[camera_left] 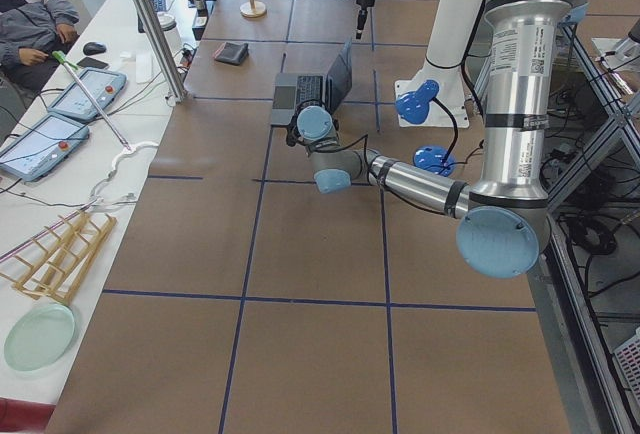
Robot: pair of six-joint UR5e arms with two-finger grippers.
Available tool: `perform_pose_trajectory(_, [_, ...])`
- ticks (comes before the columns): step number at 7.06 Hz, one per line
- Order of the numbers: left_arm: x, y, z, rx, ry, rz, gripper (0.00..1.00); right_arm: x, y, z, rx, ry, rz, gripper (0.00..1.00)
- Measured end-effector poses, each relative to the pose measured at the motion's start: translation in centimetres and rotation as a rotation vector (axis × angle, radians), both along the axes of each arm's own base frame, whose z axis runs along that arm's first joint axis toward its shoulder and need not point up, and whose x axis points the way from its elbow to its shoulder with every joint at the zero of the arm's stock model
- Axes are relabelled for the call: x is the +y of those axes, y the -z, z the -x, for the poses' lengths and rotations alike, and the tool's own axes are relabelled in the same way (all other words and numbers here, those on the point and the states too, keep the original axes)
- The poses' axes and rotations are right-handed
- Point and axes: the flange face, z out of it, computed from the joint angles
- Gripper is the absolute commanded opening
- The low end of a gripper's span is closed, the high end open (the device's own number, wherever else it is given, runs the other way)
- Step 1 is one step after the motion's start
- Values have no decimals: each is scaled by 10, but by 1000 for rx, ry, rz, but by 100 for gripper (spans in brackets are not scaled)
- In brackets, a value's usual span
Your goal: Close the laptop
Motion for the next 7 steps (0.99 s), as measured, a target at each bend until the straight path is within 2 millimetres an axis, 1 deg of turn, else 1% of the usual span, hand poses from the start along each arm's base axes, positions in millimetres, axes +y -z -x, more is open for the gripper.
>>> perform_pose_trajectory(1, [7,15,-22,11,2,-6,0,10,3,8,-2,9,-13,1])
perform_pose_trajectory(2, [19,24,-45,21,13,-18,0,17,8,14,-9,1,-31,1])
perform_pose_trajectory(4, [52,51,-98,69,75,1,0,25,27,28,-38,-45,-76,1])
perform_pose_trajectory(5, [68,66,-120,95,113,13,0,24,36,34,-56,-63,-88,1])
perform_pose_trajectory(6, [82,80,-135,119,145,24,0,23,45,38,-73,-82,-96,1])
perform_pose_trajectory(7, [95,92,-143,142,166,32,0,21,53,41,-91,-102,-96,1])
